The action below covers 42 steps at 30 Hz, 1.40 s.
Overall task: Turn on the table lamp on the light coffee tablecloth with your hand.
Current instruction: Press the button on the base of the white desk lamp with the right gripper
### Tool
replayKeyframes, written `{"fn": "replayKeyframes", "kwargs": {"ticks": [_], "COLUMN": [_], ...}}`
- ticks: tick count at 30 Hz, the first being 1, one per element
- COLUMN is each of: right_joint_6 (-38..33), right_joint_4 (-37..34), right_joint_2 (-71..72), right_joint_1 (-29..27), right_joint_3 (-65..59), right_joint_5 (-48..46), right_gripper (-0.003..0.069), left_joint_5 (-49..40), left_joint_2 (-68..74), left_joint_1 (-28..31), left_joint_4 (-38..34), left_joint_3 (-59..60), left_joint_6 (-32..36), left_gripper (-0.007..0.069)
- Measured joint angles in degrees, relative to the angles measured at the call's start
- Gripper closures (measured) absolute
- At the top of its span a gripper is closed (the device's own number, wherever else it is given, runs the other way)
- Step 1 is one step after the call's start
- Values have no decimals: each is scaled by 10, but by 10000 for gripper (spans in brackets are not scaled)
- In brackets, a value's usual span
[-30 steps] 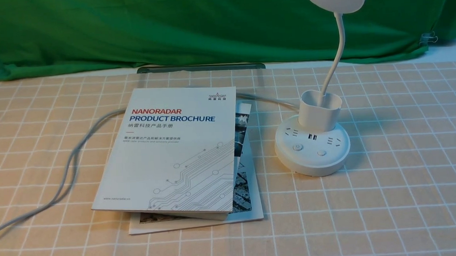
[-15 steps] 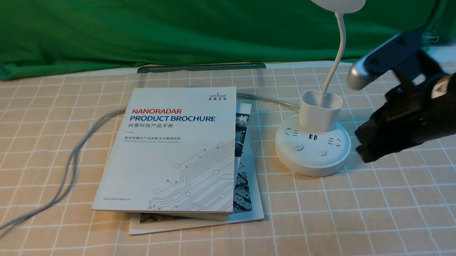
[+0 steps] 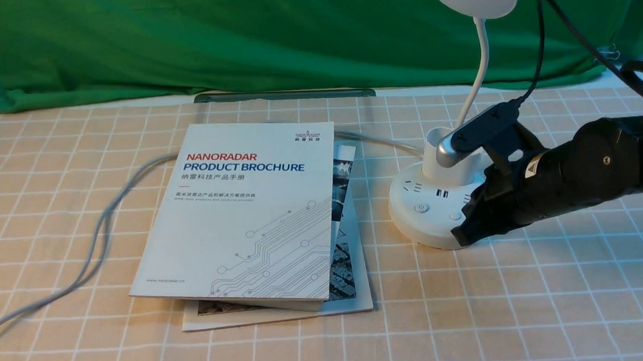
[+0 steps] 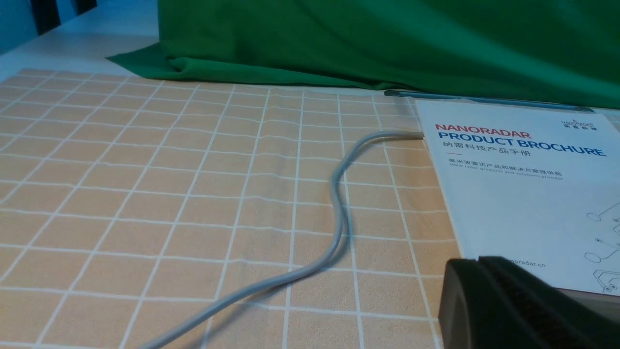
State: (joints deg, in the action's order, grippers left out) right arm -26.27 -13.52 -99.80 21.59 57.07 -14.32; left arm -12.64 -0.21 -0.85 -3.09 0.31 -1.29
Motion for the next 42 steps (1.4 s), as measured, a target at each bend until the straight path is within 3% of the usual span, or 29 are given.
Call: {"fn": "replayKeyframes", "kwargs": {"ticks": [28, 42], "right_joint_6": [28, 37], "right_joint_4": [0, -1], "right_joint_2": [-63, -63], "right_joint_1": [13, 18], "right_joint_3": [2, 6], "right_joint_5": [113, 112], "right_gripper": [629, 629], "left_joint_5": [0, 0], "left_joint_2": [0, 0], "left_joint_1": [0, 0], "left_joint_4": [0, 0], "left_joint_3": [0, 0], "left_joint_6": [0, 0], "left_gripper": [603, 603]}}
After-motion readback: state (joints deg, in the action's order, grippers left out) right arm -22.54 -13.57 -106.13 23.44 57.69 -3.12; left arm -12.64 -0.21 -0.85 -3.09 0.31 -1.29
